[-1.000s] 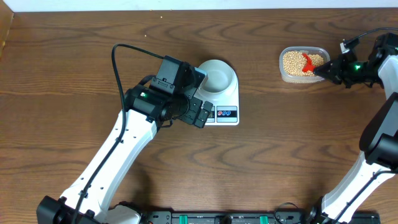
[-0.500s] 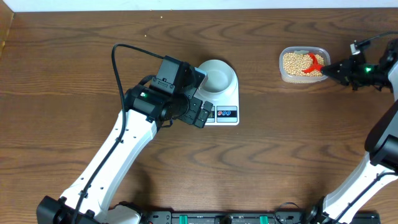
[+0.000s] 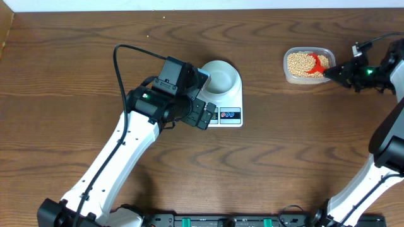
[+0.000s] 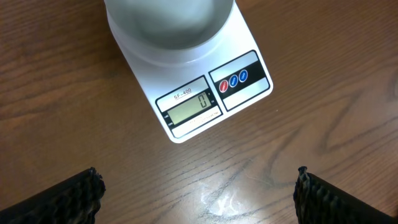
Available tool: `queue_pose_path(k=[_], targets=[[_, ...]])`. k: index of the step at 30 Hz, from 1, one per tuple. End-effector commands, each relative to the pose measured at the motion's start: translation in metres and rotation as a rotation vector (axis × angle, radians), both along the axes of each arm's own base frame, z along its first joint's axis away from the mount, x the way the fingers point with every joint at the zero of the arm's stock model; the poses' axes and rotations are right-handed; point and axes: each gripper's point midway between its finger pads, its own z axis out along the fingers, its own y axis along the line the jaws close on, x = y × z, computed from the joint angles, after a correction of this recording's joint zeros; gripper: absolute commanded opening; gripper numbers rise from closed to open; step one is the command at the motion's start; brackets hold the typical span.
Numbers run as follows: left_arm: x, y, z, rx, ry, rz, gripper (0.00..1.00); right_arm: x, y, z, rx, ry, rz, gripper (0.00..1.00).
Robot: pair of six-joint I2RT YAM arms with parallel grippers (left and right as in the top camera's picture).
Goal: Scoop item into bowl and weigh 50g on scale
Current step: 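Drag the red scoop through the soybeans with the right gripper to fill it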
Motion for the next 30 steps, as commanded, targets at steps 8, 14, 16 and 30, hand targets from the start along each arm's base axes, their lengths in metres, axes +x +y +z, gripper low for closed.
queue_pose_path(k=[8, 14, 16, 30], targets=[[-0.002, -0.001, -0.003, 0.001, 0.009, -0.019, 1.0, -0.004, 0.026, -0.025, 0.065, 0.033, 0.065, 0.01], [-0.002, -0.001, -0.003, 0.001, 0.009, -0.019, 1.0, -0.003, 0.017, -0.005, 0.174, -0.058, 0.054, 0.01], [-0.002, -0.001, -0.003, 0.001, 0.009, -0.019, 0.99, -0.004, 0.009, -0.001, 0.193, -0.078, 0.042, 0.01], [-0.002, -0.001, -0.003, 0.001, 0.009, -0.019, 1.0, -0.012, -0.021, 0.027, 0.318, -0.204, -0.012, 0.01]])
